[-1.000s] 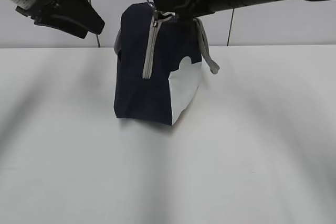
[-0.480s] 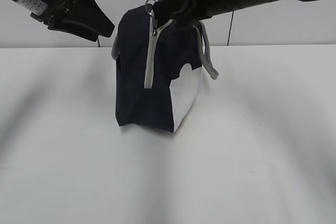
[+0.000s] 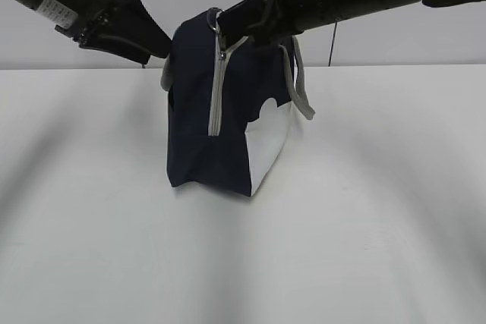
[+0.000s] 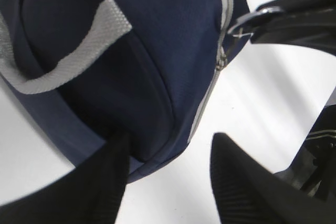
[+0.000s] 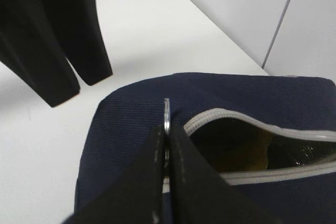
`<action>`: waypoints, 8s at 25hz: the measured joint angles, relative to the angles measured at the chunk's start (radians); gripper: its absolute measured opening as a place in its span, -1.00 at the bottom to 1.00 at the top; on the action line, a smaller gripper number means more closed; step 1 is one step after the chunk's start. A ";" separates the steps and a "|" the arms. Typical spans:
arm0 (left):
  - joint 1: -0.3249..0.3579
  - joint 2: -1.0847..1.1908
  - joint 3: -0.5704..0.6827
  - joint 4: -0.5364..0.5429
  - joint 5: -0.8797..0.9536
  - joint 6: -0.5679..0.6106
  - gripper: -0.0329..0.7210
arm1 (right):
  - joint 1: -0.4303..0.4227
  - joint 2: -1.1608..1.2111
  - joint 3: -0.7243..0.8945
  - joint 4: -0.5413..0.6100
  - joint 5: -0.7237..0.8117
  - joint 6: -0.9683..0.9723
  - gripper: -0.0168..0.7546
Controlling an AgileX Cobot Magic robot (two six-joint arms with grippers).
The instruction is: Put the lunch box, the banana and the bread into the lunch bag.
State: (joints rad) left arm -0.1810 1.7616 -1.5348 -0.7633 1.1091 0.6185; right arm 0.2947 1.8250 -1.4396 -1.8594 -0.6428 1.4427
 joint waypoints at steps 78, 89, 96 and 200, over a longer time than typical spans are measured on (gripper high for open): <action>-0.019 0.090 -0.003 -0.003 0.073 -0.002 -0.91 | 0.000 -0.002 -0.091 0.073 0.126 0.089 -1.00; -0.019 0.090 -0.005 0.002 0.071 -0.016 -0.91 | 0.000 0.040 -0.173 0.064 0.110 0.119 -1.00; -0.019 0.090 -0.005 0.021 0.071 -0.033 -0.91 | 0.000 0.095 -0.209 0.069 0.116 0.145 -1.00; -0.009 0.315 -0.289 -0.158 -0.331 -0.105 0.08 | -0.174 0.821 -1.078 -0.021 -0.200 0.762 -1.00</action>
State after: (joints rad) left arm -0.1904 2.0767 -1.8242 -0.9214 0.7784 0.5132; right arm 0.1207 2.6457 -2.5176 -1.8800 -0.8424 2.2046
